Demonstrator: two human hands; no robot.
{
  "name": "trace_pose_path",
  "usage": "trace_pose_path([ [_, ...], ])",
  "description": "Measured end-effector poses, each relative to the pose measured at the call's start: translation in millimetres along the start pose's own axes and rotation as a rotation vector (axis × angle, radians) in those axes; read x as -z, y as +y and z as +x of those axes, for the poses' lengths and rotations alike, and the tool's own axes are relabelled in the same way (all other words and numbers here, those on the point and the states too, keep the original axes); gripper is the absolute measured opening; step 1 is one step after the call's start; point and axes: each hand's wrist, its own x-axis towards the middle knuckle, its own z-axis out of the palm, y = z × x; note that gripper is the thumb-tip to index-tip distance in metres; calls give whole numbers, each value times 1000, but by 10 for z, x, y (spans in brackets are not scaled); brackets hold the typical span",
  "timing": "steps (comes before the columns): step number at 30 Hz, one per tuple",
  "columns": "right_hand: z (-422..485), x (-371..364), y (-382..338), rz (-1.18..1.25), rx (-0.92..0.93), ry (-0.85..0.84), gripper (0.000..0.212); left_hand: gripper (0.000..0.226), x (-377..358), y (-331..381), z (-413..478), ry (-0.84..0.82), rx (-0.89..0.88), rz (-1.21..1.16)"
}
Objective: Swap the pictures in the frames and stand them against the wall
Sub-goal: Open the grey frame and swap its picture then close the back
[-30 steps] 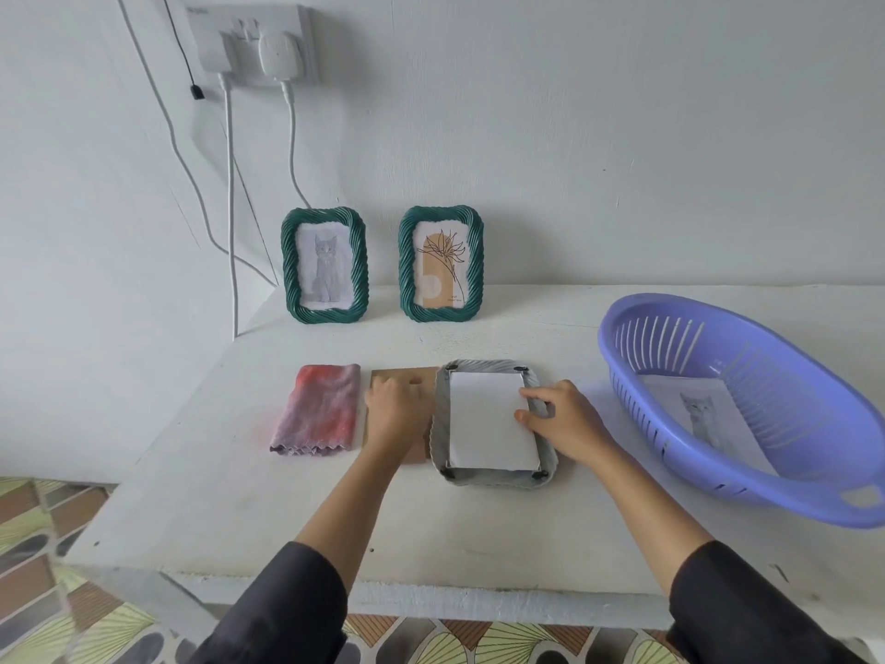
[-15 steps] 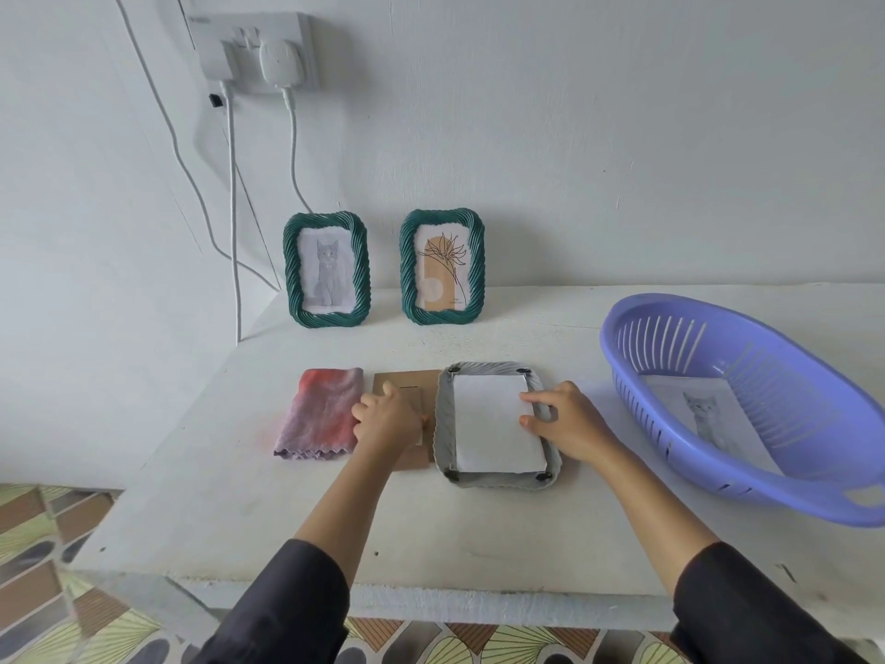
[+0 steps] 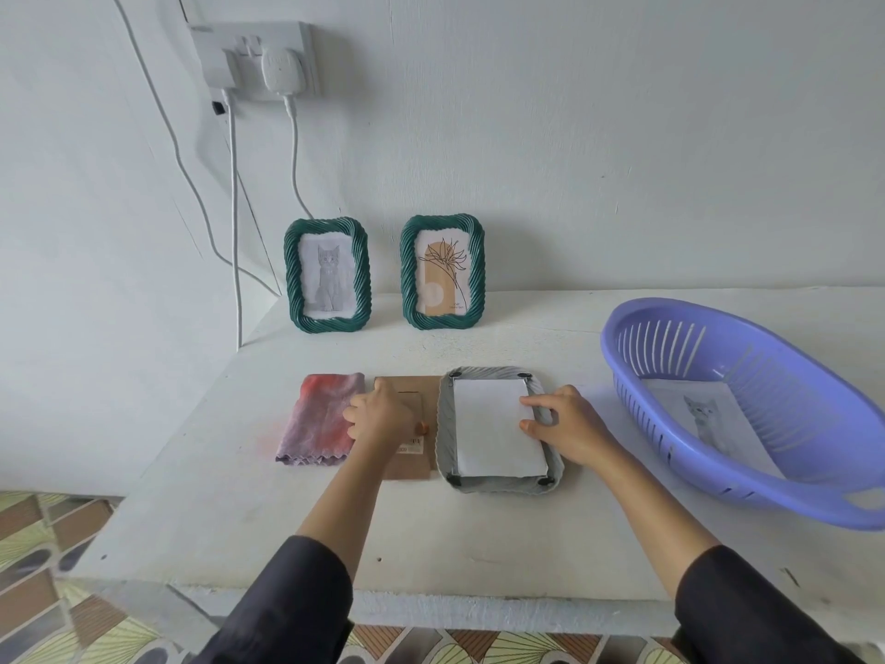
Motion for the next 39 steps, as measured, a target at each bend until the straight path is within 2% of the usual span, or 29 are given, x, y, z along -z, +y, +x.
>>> trace_pose_path([
  [3, -4, 0, 1, 6, -3, -1, 42, 62, 33, -27, 33, 34, -13, -42],
  [11, -11, 0, -9, 12, -21, 0, 42, 70, 185, -120, 8, 40, -60, -298],
  [16, -31, 16, -23, 23, -21, -7, 42, 74, 308, -149, -55, 120, -50, -478],
  [22, -76, 131, -85, 142, 22, 49, 43, 79, 453, 55, -257, 228, -237, -563],
  [24, -109, 177, -162, 242, 28, 77, 38, 78, 411, 167, -350, 166, -287, -603],
  [29, -168, 199, -294, 531, 7, 49, 26, 73, 43, 410, -520, -127, -302, -638],
  [35, -164, 123, -149, 504, -169, 99, 31, 71, -260, 476, -424, -235, -269, -531],
  [39, -103, 90, -113, 477, -200, 109, 30, 72, -308, 515, -373, -241, -271, -464],
])
